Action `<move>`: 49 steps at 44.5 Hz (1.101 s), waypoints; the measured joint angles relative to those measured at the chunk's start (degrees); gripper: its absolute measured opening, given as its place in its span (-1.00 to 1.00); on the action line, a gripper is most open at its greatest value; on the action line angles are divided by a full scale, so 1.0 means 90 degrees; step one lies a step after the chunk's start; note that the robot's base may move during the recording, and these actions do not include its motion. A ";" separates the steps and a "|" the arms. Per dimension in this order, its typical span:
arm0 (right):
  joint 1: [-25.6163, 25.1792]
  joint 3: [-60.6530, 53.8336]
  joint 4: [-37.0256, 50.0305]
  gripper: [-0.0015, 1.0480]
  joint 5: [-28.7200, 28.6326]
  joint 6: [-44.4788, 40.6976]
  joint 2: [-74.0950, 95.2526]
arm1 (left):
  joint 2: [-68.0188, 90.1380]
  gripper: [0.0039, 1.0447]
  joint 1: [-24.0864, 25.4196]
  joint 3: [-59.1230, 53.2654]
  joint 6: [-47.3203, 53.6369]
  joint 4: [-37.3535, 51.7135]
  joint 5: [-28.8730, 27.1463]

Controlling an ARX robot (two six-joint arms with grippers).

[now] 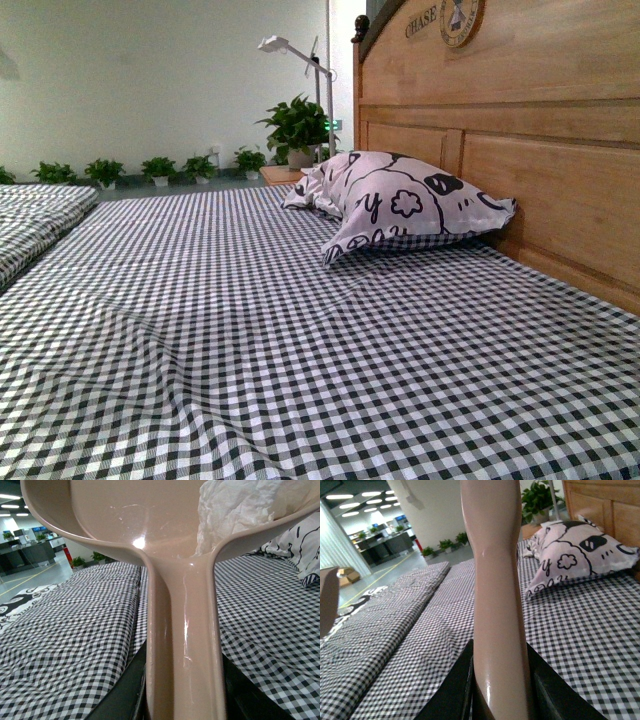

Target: Clean up trash

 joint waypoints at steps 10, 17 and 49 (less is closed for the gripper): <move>0.0019 0.0002 -0.0034 -0.59 0.0119 -0.0002 0.0007 | -0.0019 -0.50 0.0000 0.0000 -0.0007 -0.0007 0.0000; 0.0019 0.0002 -0.0034 -0.59 0.0124 -0.0002 0.0019 | -0.0022 -0.50 0.0000 0.0000 -0.0017 -0.0007 0.0000; 0.0019 0.0002 -0.0034 -0.59 0.0121 -0.0002 0.0019 | -0.0022 -0.50 -0.0002 0.0000 -0.0024 -0.0012 0.0000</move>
